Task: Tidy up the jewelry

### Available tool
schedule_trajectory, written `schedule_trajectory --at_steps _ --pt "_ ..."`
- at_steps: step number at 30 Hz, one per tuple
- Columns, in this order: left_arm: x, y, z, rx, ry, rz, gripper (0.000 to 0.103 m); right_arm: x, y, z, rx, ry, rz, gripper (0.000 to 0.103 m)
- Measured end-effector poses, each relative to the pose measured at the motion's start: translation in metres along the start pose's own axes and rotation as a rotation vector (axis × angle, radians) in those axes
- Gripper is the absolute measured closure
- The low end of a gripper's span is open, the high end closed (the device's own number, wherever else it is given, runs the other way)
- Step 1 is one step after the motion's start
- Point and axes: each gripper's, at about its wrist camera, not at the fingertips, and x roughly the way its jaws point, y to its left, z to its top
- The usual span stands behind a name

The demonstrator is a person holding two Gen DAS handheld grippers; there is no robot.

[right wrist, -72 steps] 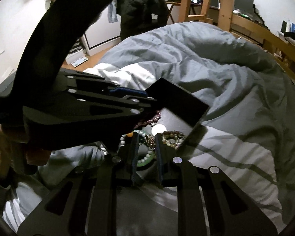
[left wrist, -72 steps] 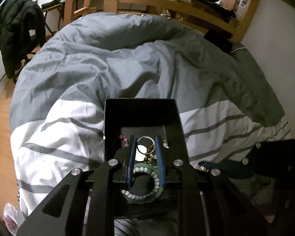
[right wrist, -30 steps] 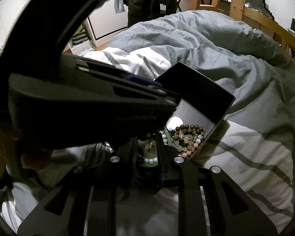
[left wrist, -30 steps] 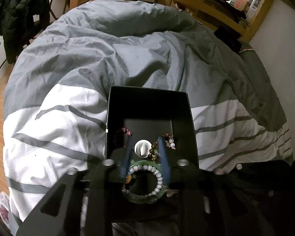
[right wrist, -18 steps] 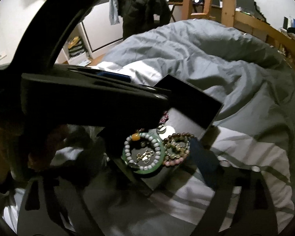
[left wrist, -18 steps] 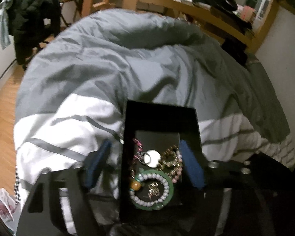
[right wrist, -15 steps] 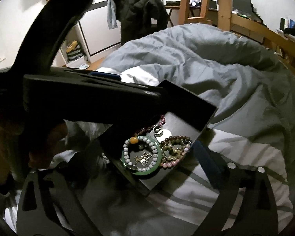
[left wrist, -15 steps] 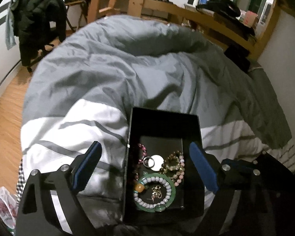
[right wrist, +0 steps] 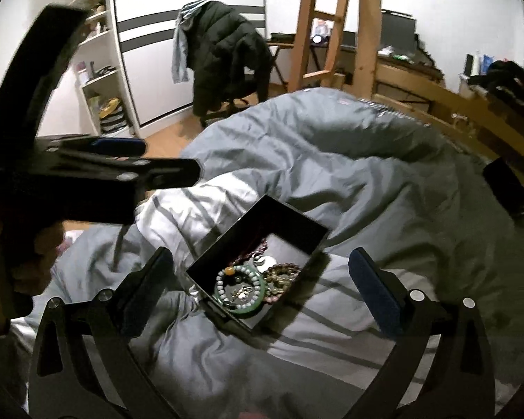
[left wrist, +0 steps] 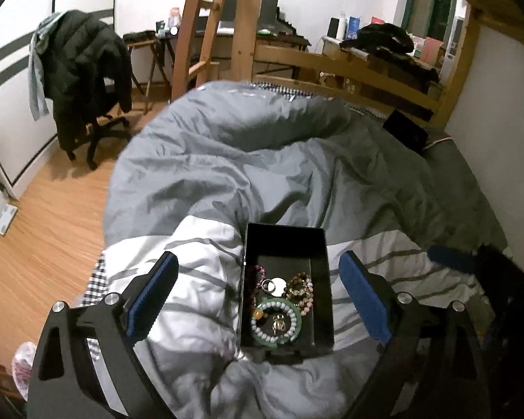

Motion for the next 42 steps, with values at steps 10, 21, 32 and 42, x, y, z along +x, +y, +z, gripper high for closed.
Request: schedule_trajectory --at_steps 10,21,32,42 --pt "-0.043 -0.003 -0.041 0.052 0.049 0.07 0.011 -0.034 0.016 -0.004 0.007 0.028 -0.042 0.004" --pt "-0.044 -0.001 -0.095 0.065 0.105 0.092 0.011 -0.034 0.033 -0.034 0.011 0.089 -0.049 0.004" --pt "-0.026 0.002 -0.121 0.09 0.136 0.118 0.011 -0.018 0.038 -0.056 0.002 0.146 -0.048 0.004" --pt "-0.015 0.005 -0.127 0.08 0.141 0.114 0.011 -0.003 0.033 -0.076 0.006 0.191 -0.054 0.004"
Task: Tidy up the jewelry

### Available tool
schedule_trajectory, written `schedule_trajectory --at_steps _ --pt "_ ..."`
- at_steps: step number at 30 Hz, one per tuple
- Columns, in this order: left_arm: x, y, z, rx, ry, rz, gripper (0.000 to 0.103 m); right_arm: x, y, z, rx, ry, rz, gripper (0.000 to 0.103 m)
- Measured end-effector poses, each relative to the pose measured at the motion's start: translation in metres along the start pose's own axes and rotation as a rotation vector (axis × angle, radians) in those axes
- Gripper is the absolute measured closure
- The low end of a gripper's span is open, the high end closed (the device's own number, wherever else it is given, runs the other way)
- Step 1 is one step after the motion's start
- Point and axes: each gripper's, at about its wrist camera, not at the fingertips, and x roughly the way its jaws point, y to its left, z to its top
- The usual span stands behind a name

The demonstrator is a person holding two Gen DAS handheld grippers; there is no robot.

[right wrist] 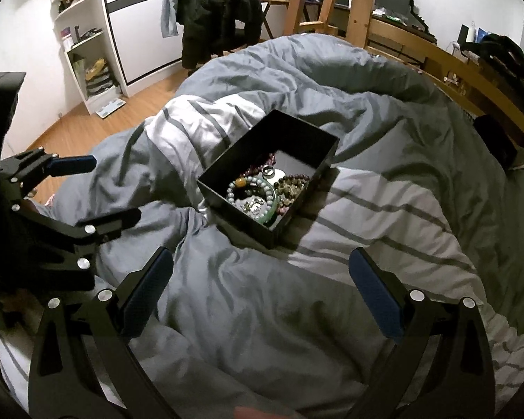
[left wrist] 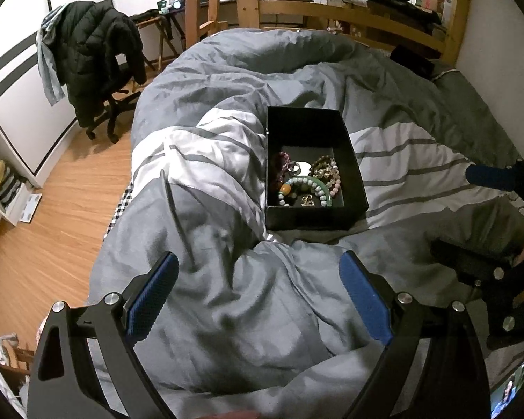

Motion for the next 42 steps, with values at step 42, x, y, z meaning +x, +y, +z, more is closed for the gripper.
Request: schedule_trajectory --at_steps 42 --pt "0.0045 -0.0058 -0.0029 0.029 0.008 0.007 0.011 -0.0022 -0.01 -0.0008 0.006 0.0 -0.005 0.004"
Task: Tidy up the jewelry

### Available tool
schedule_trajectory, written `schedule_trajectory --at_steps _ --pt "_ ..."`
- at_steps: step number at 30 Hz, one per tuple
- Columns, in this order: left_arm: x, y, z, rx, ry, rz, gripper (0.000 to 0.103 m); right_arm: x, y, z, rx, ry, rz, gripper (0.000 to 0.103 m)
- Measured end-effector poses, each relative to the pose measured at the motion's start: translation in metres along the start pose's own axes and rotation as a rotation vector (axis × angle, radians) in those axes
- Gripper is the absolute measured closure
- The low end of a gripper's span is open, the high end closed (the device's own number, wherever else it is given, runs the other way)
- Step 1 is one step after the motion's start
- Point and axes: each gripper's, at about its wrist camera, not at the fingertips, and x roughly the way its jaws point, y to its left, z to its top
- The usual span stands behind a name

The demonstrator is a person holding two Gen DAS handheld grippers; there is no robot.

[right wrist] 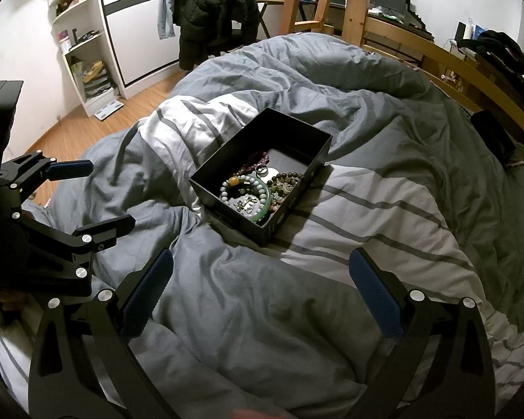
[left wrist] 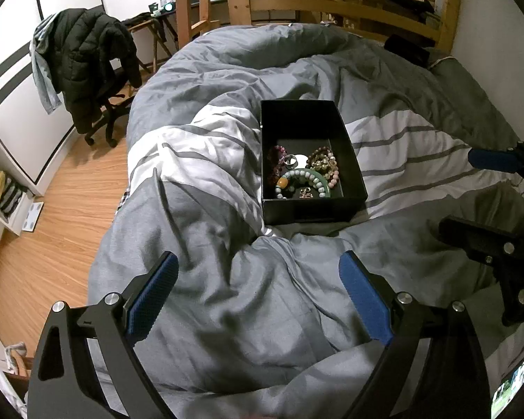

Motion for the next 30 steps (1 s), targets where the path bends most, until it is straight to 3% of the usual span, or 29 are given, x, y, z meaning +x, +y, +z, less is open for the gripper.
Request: schedule_trajectory --at_steps 30 --pt "-0.0008 -0.0027 0.0005 0.002 0.002 0.006 0.011 -0.0007 0.0033 0.0001 -0.003 -0.002 0.008 0.004"
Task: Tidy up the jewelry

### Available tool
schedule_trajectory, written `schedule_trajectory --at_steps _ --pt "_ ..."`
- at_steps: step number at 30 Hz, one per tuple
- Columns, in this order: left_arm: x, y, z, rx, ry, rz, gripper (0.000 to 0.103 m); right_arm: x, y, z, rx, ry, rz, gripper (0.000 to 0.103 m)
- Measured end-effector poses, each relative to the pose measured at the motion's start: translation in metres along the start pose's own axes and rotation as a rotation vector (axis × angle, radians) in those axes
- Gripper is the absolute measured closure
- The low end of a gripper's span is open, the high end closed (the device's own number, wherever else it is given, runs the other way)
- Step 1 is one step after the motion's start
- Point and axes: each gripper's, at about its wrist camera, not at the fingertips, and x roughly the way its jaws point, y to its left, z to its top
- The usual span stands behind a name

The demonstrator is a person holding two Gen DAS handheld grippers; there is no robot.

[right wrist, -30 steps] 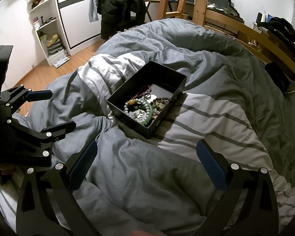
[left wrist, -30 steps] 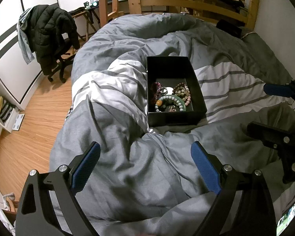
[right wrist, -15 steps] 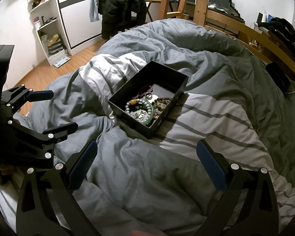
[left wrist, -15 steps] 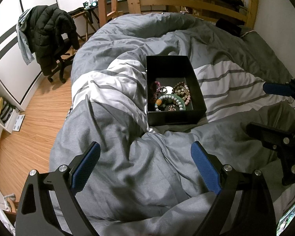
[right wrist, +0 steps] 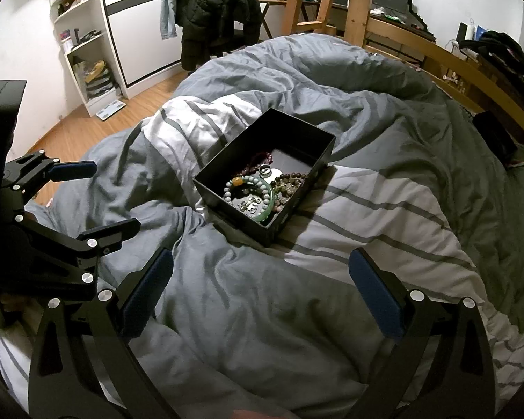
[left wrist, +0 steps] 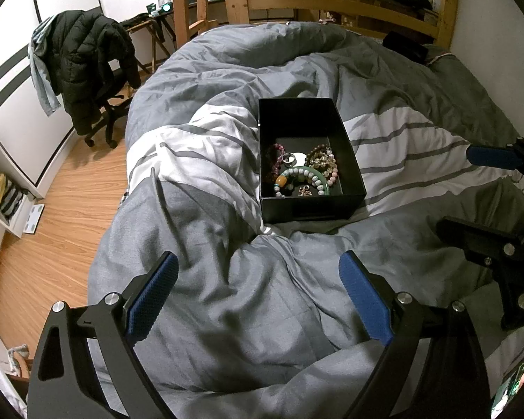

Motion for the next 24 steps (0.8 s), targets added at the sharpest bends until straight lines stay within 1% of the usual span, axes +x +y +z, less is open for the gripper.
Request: schedule_trajectory --at_steps 24 --pt "0.0004 -0.001 0.0001 0.001 0.002 0.002 0.011 0.0012 0.002 -0.001 -0.006 0.0 0.0 0.004"
